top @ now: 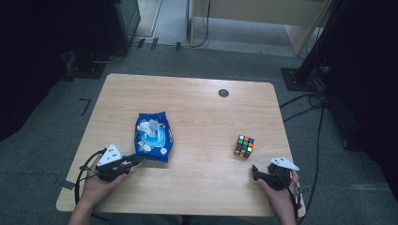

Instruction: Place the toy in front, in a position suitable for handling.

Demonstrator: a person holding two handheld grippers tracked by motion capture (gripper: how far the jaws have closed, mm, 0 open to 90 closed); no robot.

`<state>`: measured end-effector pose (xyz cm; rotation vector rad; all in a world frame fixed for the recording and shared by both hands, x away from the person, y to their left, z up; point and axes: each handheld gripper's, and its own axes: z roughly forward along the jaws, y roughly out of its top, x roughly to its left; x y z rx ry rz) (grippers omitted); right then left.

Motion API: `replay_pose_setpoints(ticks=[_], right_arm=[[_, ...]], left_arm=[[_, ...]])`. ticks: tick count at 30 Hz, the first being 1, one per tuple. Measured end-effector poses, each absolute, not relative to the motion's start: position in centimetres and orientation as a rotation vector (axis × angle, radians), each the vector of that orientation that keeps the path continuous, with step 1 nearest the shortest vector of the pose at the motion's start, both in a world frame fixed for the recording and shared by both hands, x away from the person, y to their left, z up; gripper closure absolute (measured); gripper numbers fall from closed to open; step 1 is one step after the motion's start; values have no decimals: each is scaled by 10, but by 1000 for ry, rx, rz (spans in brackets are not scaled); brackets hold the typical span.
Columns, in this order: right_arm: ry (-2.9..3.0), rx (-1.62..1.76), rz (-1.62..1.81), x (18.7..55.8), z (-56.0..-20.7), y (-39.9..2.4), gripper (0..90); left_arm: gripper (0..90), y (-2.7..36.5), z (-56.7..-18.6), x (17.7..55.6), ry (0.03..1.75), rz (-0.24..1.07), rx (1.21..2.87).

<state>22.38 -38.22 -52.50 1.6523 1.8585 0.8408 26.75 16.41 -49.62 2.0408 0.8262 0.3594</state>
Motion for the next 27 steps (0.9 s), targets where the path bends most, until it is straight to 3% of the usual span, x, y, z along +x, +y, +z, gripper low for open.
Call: replay_pose_setpoints(ticks=[4, 6, 7, 11, 27], right_arm=[[1860, 1643, 840, 222, -524, -382, 165], [1858, 1638, 836, 221, -524, -382, 170], [1857, 1634, 829, 221, -524, -381, 170], [1857, 1638, 854, 221, -522, -379, 170], [1835, 1643, 825, 221, -524, -375, 168]], left_arm=[[473, 167, -499, 267, 873, 329, 1972], [438, 168, -499, 268, 889, 329, 1962], [325, 169, -499, 268, 901, 330, 1952], [216, 175, -492, 267, 975, 368, 1895], [240, 161, -484, 281, 1112, 433, 1829]])
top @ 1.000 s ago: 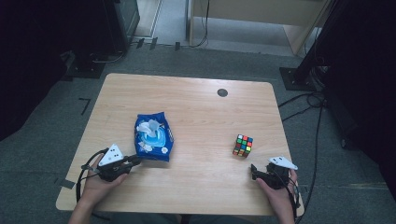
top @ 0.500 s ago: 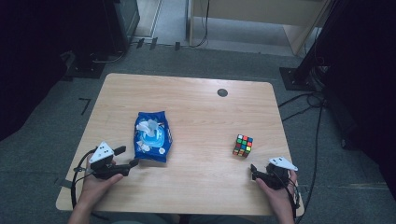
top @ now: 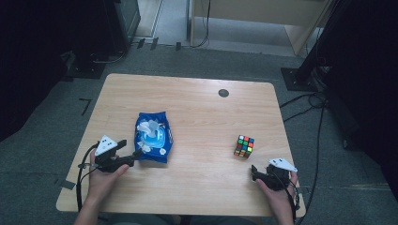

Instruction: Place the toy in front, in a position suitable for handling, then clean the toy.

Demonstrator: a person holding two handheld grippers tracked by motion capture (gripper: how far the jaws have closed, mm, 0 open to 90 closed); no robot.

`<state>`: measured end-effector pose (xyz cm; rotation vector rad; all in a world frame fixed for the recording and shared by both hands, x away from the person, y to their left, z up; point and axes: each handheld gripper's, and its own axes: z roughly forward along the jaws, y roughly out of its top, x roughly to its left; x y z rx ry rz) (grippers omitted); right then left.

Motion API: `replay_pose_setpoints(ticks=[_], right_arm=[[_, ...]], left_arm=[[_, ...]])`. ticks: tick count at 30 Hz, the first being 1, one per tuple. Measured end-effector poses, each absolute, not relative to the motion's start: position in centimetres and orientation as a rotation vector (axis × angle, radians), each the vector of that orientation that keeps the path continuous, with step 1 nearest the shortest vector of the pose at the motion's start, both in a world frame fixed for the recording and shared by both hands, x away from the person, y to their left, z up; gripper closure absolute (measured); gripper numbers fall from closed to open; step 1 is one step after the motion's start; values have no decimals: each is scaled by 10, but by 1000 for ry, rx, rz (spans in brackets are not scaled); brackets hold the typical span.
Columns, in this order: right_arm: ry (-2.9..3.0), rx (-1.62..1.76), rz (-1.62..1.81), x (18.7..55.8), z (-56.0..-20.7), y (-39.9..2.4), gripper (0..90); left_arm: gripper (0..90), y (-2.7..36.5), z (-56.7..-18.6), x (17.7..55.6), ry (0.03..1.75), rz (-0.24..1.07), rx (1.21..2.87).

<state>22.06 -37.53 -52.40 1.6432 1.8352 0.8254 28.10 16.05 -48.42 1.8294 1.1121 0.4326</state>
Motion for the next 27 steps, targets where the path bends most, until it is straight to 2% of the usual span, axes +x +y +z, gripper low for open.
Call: replay_pose_setpoints(ticks=[8, 13, 16, 23, 24, 27], right_arm=[[1743, 1695, 952, 221, -510, -349, 118], [1719, 1717, 934, 238, -502, -321, 29], [1694, 1741, 886, 250, -502, -309, 24], [1573, 1831, 777, 272, -515, -295, 34], [1537, 1848, 759, 275, -516, -293, 101], [1514, 1847, 760, 277, -516, -292, 161]], left_arm=[[239, 164, -488, 280, 1147, 434, 1809], [239, 161, -488, 280, 1148, 436, 1817], [239, 160, -488, 280, 1151, 437, 1821], [240, 162, -489, 279, 1172, 426, 1803], [242, 162, -488, 279, 1175, 424, 1799], [244, 163, -487, 280, 1181, 421, 1788]])
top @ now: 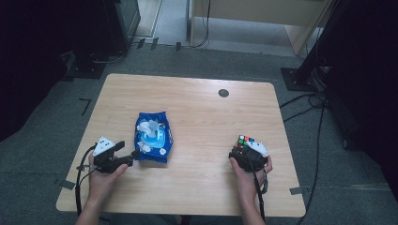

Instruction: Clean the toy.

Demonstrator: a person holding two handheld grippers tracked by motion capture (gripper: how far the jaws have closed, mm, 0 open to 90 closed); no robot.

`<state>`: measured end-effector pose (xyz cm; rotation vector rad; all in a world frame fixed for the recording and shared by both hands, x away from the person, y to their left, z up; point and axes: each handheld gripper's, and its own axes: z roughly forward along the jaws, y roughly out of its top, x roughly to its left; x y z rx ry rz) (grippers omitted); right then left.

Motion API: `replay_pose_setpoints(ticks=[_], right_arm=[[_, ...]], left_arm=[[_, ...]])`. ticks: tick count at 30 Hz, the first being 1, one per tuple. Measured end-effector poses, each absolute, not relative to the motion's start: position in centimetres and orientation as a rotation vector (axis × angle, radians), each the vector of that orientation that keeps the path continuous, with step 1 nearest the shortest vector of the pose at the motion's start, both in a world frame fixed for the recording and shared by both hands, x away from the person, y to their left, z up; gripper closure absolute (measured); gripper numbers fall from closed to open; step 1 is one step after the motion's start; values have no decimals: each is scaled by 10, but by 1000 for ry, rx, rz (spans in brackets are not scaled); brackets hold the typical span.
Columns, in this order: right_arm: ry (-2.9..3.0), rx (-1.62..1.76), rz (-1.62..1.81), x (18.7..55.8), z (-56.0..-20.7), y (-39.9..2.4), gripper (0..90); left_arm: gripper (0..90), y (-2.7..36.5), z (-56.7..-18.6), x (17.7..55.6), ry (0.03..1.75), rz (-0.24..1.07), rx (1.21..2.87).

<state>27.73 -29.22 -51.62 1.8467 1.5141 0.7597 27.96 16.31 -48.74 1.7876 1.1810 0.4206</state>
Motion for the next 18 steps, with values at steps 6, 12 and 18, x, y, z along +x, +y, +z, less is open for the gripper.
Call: replay_pose_setpoints(ticks=[6, 12, 18], right_arm=[[1562, 1841, 779, 278, -521, -291, 304], [1526, 1828, 791, 276, -520, -292, 350], [1603, 1755, 868, 273, -518, -292, 352]], left_arm=[[248, 164, -487, 282, 1184, 410, 1779], [249, 159, -487, 284, 1179, 409, 1785], [250, 158, -487, 284, 1175, 405, 1785]])
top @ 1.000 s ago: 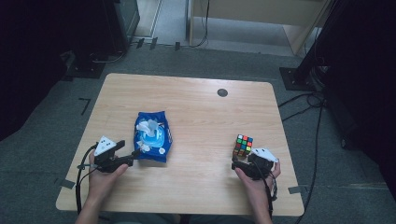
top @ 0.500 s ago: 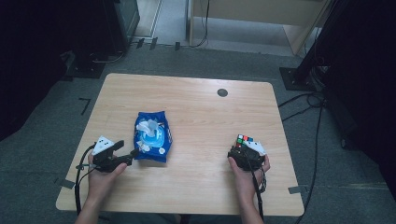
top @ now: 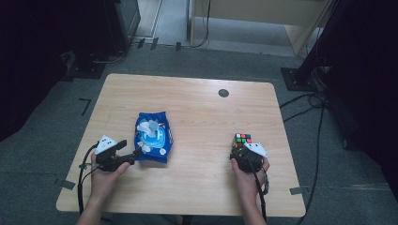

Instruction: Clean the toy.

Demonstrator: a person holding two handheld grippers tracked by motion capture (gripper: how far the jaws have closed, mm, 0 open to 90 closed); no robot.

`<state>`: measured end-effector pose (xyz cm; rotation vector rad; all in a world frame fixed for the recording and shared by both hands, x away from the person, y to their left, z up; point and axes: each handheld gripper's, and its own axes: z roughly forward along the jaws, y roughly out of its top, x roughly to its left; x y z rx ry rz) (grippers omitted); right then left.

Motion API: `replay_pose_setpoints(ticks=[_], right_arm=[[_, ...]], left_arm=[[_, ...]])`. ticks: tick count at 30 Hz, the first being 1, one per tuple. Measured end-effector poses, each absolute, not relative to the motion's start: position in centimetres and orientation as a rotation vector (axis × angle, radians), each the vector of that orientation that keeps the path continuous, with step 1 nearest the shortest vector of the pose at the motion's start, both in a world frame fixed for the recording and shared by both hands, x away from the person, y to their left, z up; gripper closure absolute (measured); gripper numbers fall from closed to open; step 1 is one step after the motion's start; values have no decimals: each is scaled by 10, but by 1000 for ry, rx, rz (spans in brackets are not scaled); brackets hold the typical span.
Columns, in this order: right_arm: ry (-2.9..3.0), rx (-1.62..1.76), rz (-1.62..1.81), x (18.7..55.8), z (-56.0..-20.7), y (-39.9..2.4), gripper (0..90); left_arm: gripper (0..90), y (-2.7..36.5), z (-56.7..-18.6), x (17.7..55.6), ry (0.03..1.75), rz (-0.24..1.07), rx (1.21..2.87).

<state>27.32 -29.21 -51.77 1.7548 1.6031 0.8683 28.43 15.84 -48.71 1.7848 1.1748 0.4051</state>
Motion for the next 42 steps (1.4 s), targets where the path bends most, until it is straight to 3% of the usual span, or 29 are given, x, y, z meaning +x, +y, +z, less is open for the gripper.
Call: replay_pose_setpoints(ticks=[5, 13, 16, 23, 33, 35, 37, 38, 39, 40, 42], right_arm=[[1820, 1462, 977, 258, -510, -281, 353], [2029, 1263, 1081, 242, -509, -274, 352], [2075, 1224, 1097, 240, -513, -272, 352], [2134, 1171, 1072, 239, -520, -265, 352], [2152, 1177, 1055, 240, -521, -263, 351], [2154, 1182, 1059, 240, -521, -264, 351], [2154, 1183, 1061, 241, -521, -264, 351], [2155, 1186, 1060, 241, -521, -264, 351], [2155, 1186, 1060, 241, -521, -264, 351], [2156, 1182, 1058, 241, -521, -264, 351], [2157, 1180, 1057, 241, -521, -264, 351]], left_arm=[[255, 155, -486, 286, 1165, 395, 1788], [292, 140, -473, 296, 1153, 408, 1795], [344, 134, -469, 301, 1165, 436, 1811], [376, 109, -460, 334, 1206, 487, 1920], [356, 92, -468, 359, 1274, 539, 2043], [518, 86, -469, 356, 1274, 638, 2071], [567, 86, -469, 356, 1269, 649, 2078], [693, 86, -469, 356, 1263, 642, 2077], [693, 87, -469, 357, 1260, 623, 2075], [797, 88, -469, 357, 1254, 616, 2077], [827, 88, -469, 356, 1240, 608, 2071]])
